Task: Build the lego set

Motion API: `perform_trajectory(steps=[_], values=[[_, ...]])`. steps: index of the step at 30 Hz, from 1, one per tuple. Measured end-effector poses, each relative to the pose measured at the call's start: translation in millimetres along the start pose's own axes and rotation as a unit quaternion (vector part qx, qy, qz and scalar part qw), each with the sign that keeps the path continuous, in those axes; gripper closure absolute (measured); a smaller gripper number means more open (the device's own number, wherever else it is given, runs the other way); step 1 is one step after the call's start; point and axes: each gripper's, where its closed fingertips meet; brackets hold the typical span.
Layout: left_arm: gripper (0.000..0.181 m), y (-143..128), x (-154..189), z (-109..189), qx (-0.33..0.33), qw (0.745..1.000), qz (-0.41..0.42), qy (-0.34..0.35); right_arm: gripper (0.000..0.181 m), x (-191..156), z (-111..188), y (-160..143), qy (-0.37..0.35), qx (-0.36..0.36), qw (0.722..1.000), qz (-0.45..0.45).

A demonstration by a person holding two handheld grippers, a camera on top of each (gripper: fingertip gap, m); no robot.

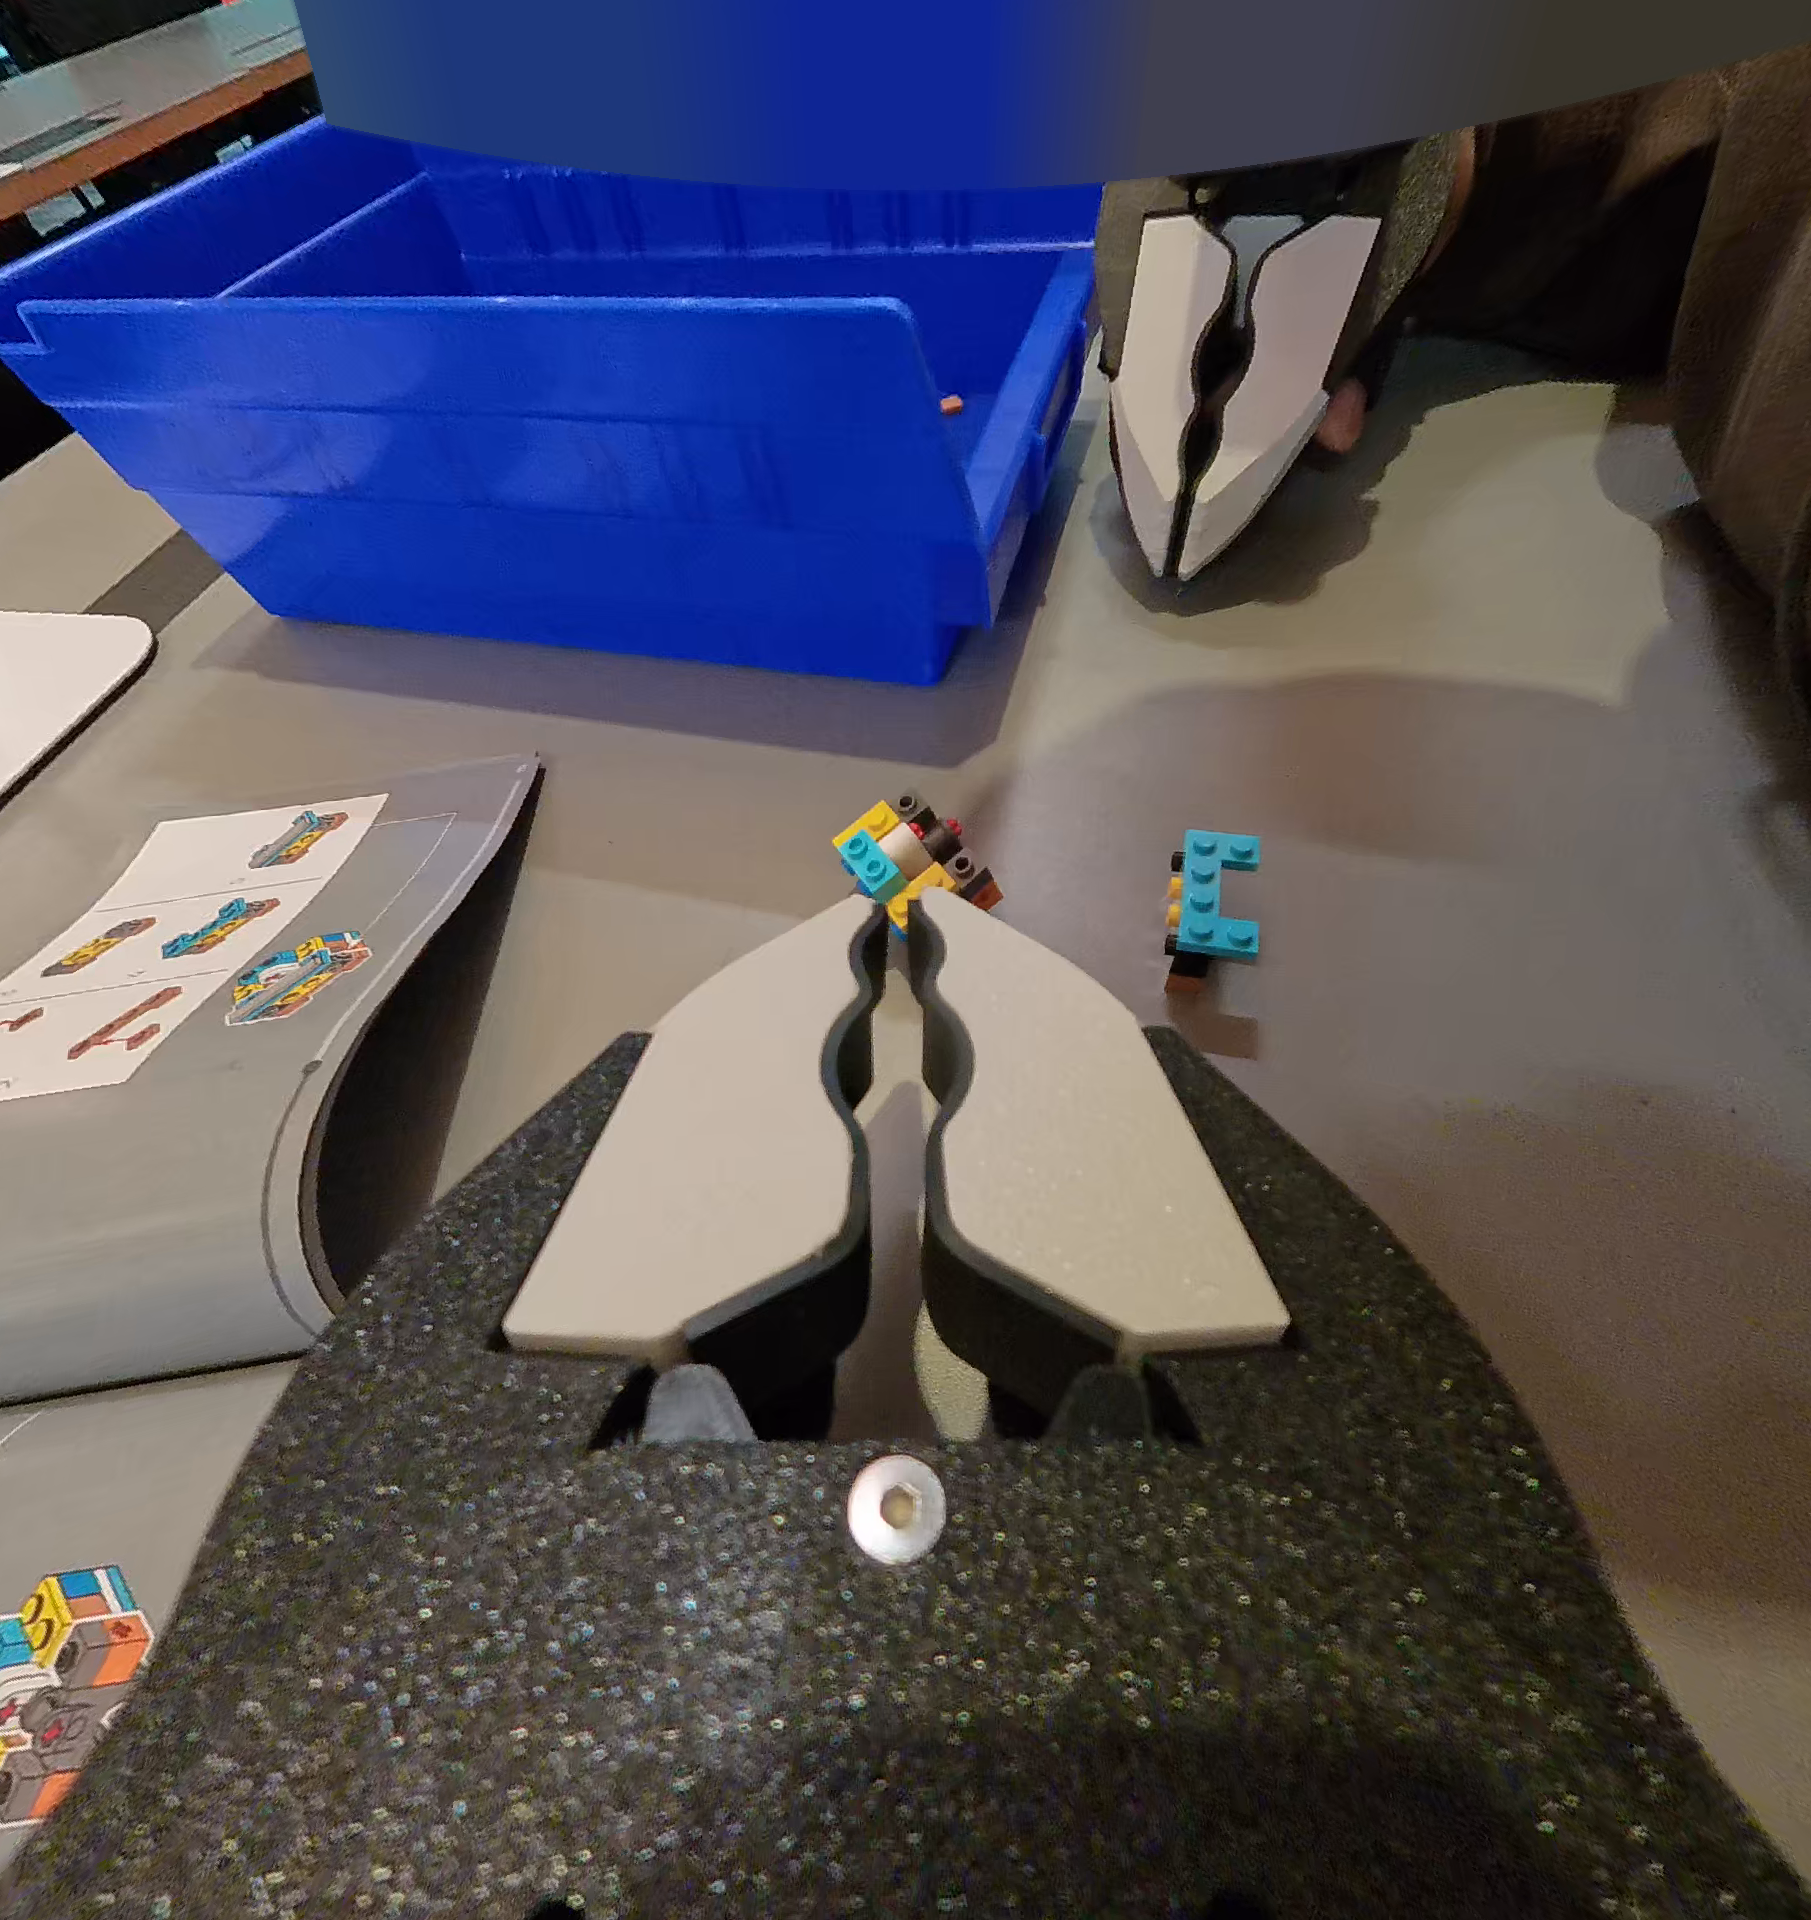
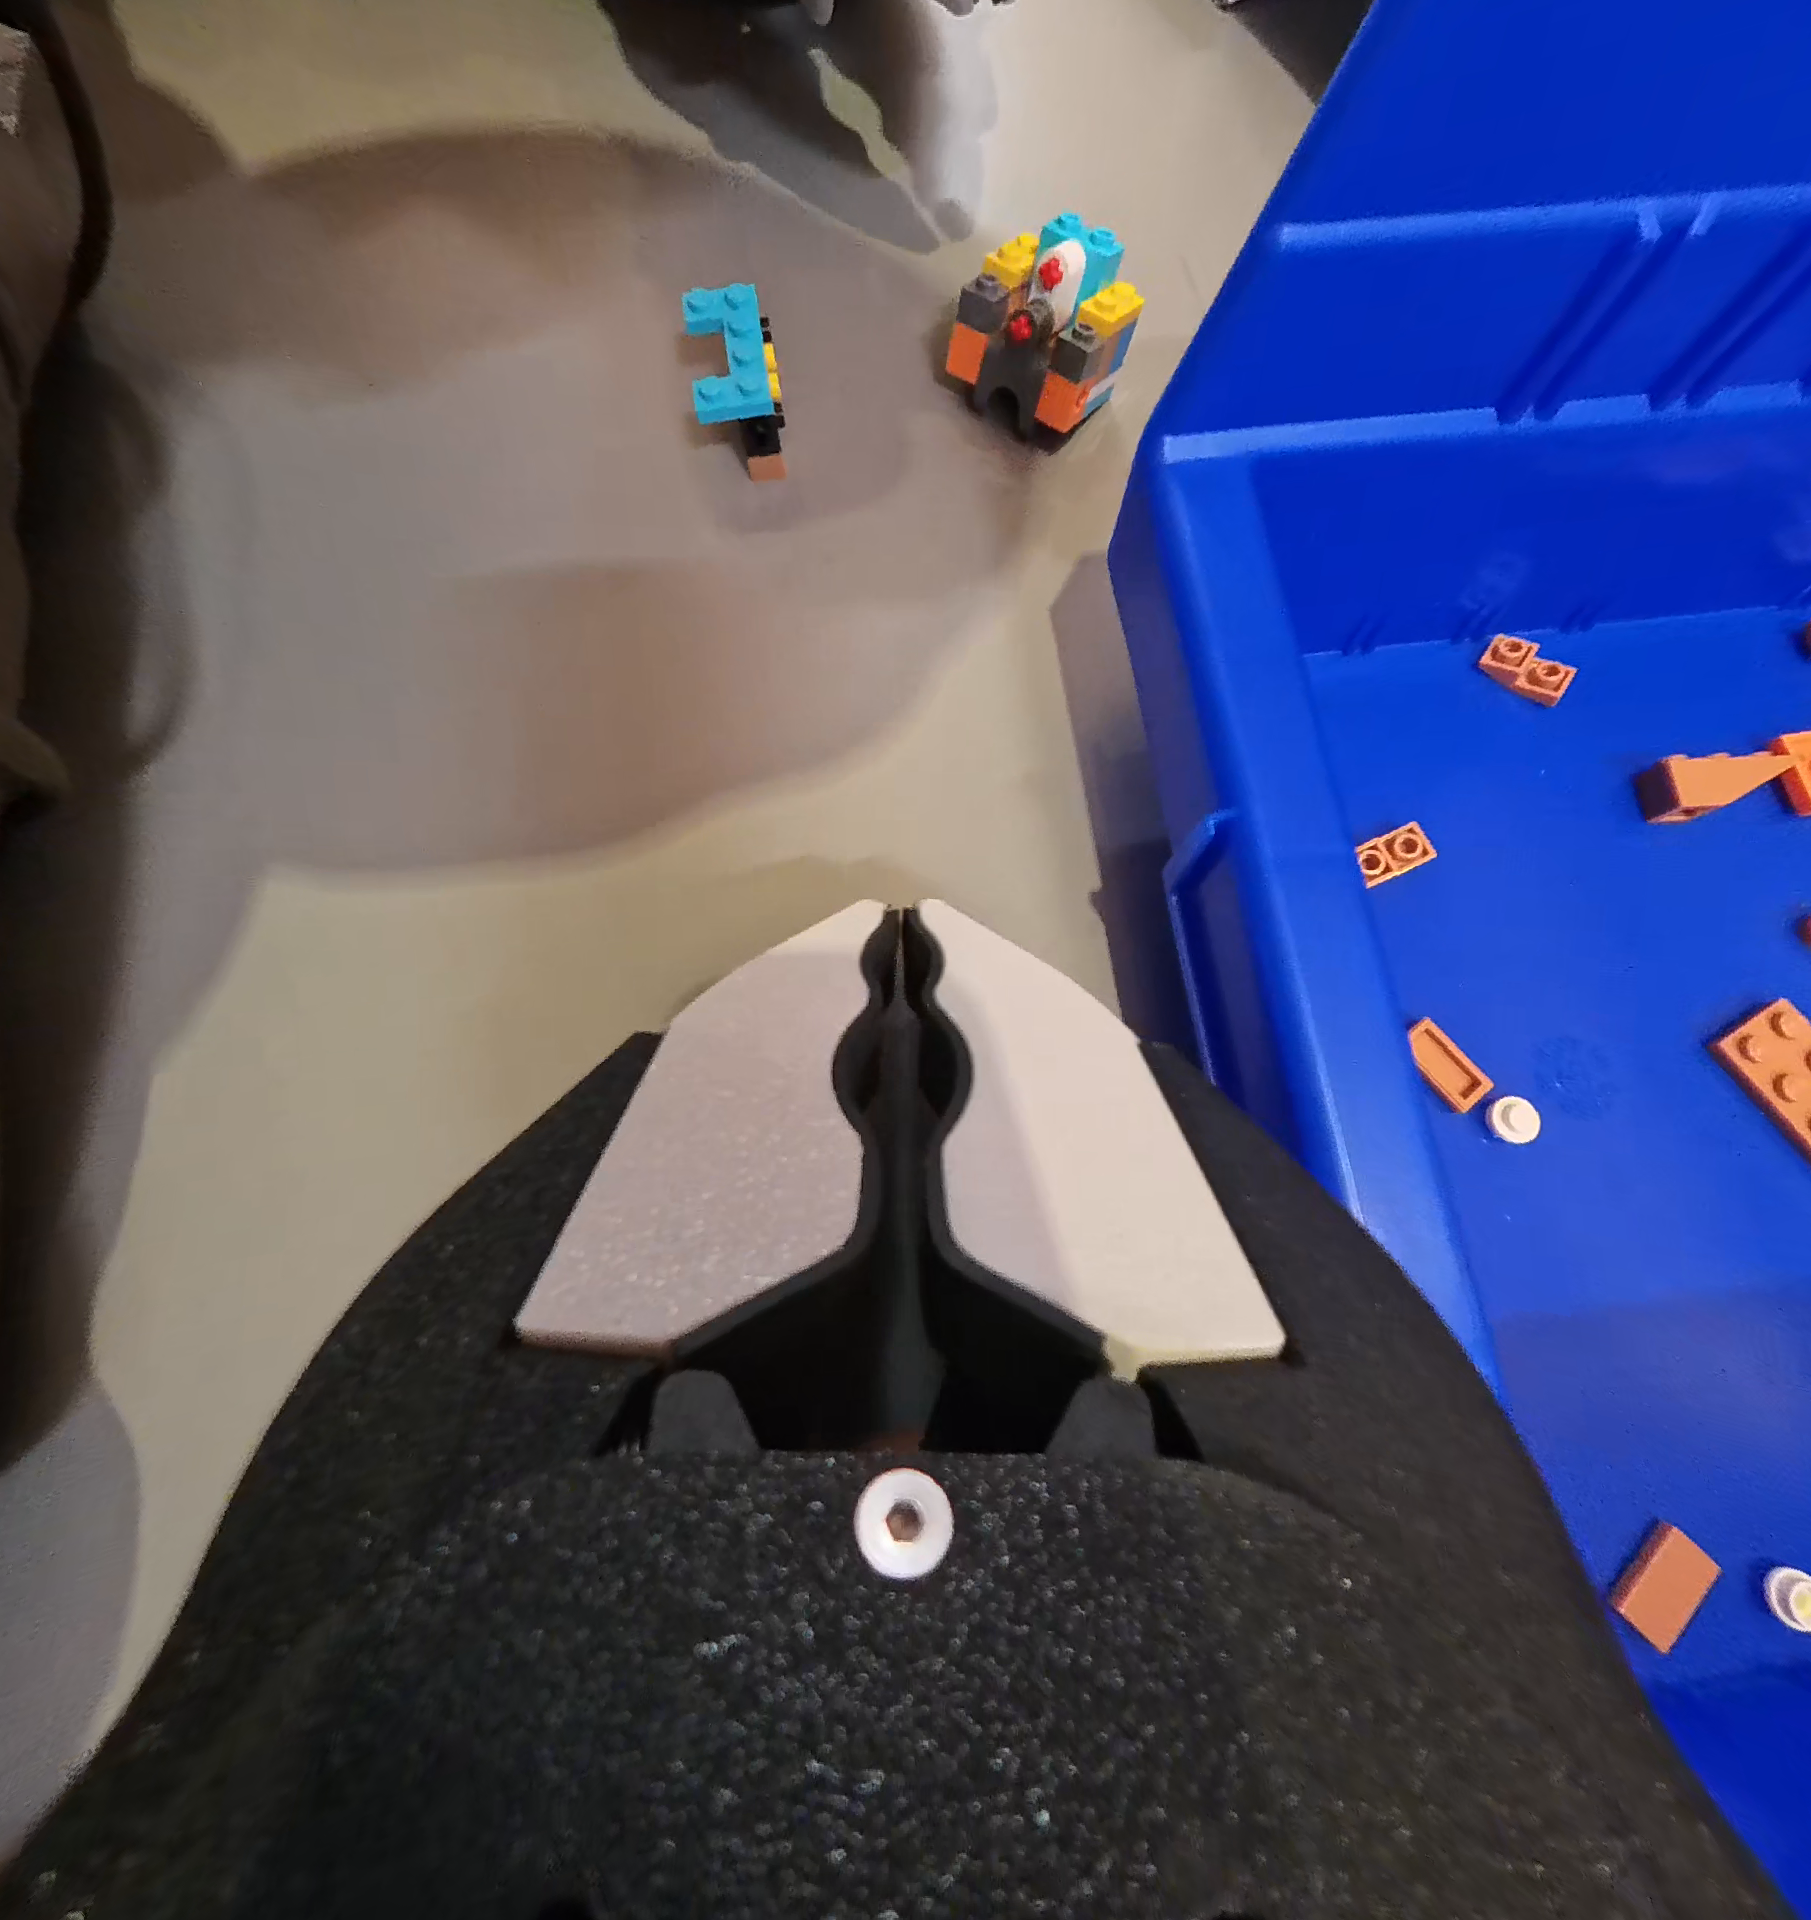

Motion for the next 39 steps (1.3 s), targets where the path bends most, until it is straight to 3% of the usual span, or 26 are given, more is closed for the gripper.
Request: perform_trajectory(steps=[18, 39], values=[[0.179, 0.7, -4.4, 9.3, 0.022, 0.999, 0.031, -0.006, 0.181, 1.8, 5.6, 8.2, 0.035, 0.031, 0.998, -0.051], [0.176, -4.6, -5.7, 6.3, -0.003, 1.000, 0.027, 0.006, 0.180, -3.2, 1.7, 4.9, 0.035, 0.017, 0.999, -0.031]])
Point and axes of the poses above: each gripper's, where its closed fingertips meet, z back along the fingers, y out of its top, x = y × z across the jaws, and after that the axes turned 13 degrees about -y, right-handed
